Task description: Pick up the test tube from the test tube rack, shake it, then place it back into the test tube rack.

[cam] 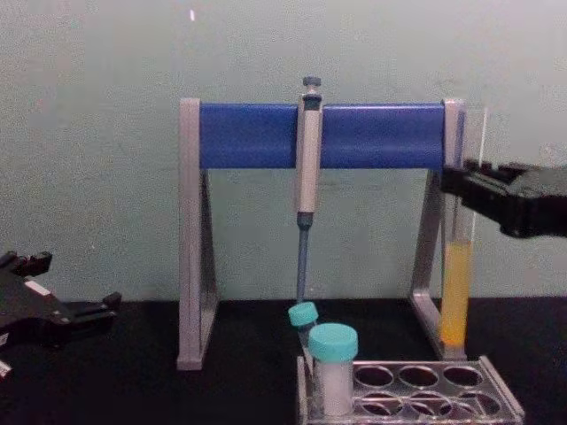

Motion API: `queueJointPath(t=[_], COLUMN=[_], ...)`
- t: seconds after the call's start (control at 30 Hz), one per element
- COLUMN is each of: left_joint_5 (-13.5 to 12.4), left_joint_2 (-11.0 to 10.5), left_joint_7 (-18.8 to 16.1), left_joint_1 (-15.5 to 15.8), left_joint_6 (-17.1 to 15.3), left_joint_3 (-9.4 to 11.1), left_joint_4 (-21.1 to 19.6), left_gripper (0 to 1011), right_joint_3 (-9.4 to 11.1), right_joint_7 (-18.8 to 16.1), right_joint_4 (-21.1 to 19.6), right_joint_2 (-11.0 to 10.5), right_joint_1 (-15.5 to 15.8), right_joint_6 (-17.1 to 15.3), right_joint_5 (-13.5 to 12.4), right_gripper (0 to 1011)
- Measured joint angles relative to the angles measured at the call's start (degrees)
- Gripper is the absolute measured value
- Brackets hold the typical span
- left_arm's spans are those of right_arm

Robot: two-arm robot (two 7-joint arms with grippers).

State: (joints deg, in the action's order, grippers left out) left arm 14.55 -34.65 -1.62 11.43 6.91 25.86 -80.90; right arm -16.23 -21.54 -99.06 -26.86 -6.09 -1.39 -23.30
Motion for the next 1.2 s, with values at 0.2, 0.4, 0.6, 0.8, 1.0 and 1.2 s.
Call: queueJointPath(t=[0.2, 0.4, 0.6, 0.8, 1.0, 1.2], left_joint_5=[0.00, 0.00, 0.00, 0.00, 0.00, 0.00], left_joint_2=[0.00, 0.00, 0.00, 0.00, 0.00, 0.00], left_joint_7=[0.00, 0.00, 0.00, 0.00, 0.00, 0.00], left_joint_1=[0.00, 0.00, 0.00, 0.00, 0.00, 0.00], left_joint_6=[0.00, 0.00, 0.00, 0.00, 0.00, 0.00], left_joint_3=[0.00, 0.00, 0.00, 0.00, 0.00, 0.00], left_joint_4=[0.00, 0.00, 0.00, 0.00, 0.00, 0.00], left_gripper=[1001, 1002, 1001, 1001, 1001, 1001], right_joint_3=[-0.23, -1.59, -3.37, -4.17, -3.89, -3.29], right_joint_7=[-1.85, -4.85, -6.42, -5.07, -2.89, -2.03], right_joint_4=[-1.83, -1.52, 1.14, 4.35, 6.35, 6.69], right_joint_2=[-1.60, -1.33, 0.09, 2.10, 3.23, 3.50], right_joint_1=[1.42, 0.74, -1.79, -4.32, -5.42, -5.37], right_joint_6=[-1.57, -1.50, -0.34, 2.92, 4.71, 4.80], right_joint_5=[-0.89, -4.07, -6.35, -5.99, -4.18, -3.31], right_gripper=[234, 235, 234, 234, 234, 235])
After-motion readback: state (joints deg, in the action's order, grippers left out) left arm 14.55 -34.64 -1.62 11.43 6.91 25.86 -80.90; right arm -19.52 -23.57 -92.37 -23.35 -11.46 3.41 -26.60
